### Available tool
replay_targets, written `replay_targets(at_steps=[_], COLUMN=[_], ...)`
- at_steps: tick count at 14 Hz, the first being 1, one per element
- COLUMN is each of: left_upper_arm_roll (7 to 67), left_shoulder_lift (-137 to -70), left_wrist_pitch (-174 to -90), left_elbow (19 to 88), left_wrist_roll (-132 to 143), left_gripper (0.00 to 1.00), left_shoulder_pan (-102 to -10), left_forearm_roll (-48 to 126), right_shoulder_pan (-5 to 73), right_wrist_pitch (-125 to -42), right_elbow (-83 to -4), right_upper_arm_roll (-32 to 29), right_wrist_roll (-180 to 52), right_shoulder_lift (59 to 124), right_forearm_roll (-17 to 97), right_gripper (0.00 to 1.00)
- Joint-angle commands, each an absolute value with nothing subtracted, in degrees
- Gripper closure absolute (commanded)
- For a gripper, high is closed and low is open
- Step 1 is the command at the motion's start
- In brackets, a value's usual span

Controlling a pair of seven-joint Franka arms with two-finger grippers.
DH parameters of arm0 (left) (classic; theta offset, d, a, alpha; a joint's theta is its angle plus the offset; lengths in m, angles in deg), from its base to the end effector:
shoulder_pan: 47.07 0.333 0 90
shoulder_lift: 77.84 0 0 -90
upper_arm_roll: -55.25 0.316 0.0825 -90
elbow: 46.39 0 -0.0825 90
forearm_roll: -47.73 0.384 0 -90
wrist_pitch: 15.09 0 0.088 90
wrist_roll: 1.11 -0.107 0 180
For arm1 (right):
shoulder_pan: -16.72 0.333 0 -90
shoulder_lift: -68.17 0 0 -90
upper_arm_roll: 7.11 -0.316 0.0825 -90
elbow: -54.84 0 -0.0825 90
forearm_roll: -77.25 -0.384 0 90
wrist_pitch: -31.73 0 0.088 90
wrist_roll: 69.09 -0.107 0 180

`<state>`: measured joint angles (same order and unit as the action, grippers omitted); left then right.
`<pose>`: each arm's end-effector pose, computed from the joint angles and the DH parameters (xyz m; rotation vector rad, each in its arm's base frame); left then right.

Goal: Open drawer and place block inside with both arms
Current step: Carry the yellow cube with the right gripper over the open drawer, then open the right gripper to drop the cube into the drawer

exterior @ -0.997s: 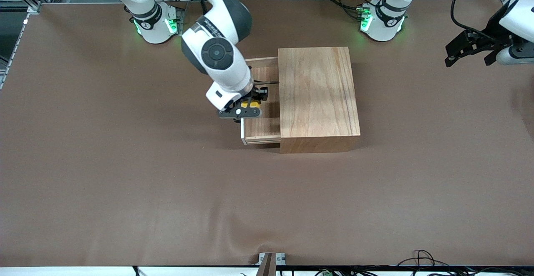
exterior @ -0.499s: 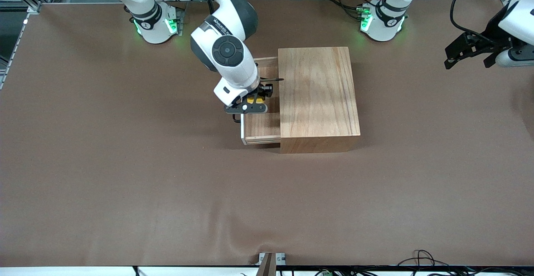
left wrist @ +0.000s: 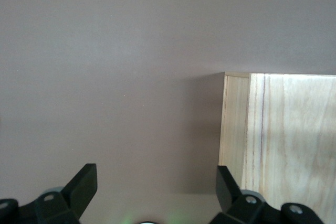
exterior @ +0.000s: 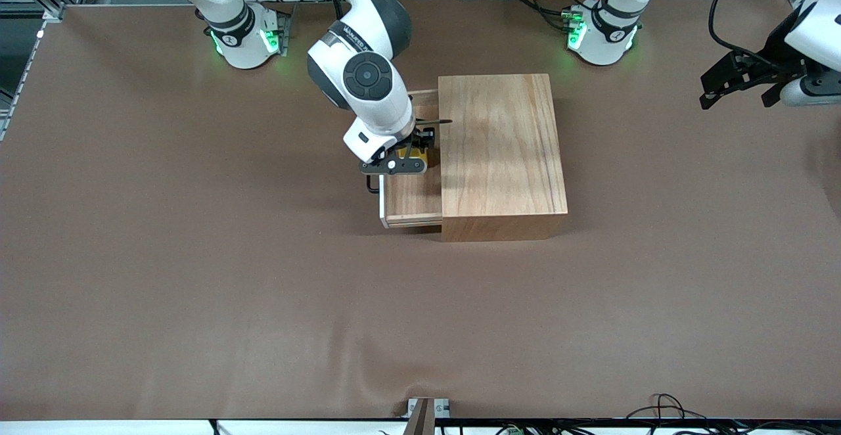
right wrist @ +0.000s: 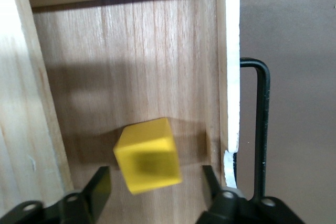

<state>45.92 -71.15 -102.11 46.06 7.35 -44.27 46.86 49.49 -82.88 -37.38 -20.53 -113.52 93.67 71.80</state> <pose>0.5087 -0.0656 0.6612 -3.1399 -0.0528 -0.0326 0.4736 0.4748 0.3733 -3.0313 0.0467 0.2478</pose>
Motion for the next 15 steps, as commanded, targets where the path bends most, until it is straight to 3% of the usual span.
replay_targets(at_steps=[1,6,15], left_upper_arm_roll=[45.7,45.7,45.7], left_shoulder_lift=[-71.0,-70.9,-70.9], left_wrist_pitch=[-102.5,-102.4,-102.4], left_elbow=[46.3,46.2,46.2], left_wrist_roll=[7.9,7.9,7.9], left_gripper=[0.0,0.0,0.0], left_shoulder_pan=[-44.3,-44.3,-44.2], left_forearm_roll=[47.3,47.3,47.3], right_shoulder_pan=[50.0,47.6,29.1], right_wrist_pitch=[-83.1,-82.8,-78.0], right_elbow=[-37.8,-37.6,-36.5], right_upper_arm_roll=[-20.2,-19.7,-19.8], right_wrist_roll=[-114.4,-113.6,-91.8], right_shoulder_lift=[93.2,92.5,85.9], right_forearm_roll=[71.7,72.1,72.1], right_gripper=[0.0,0.0,0.0])
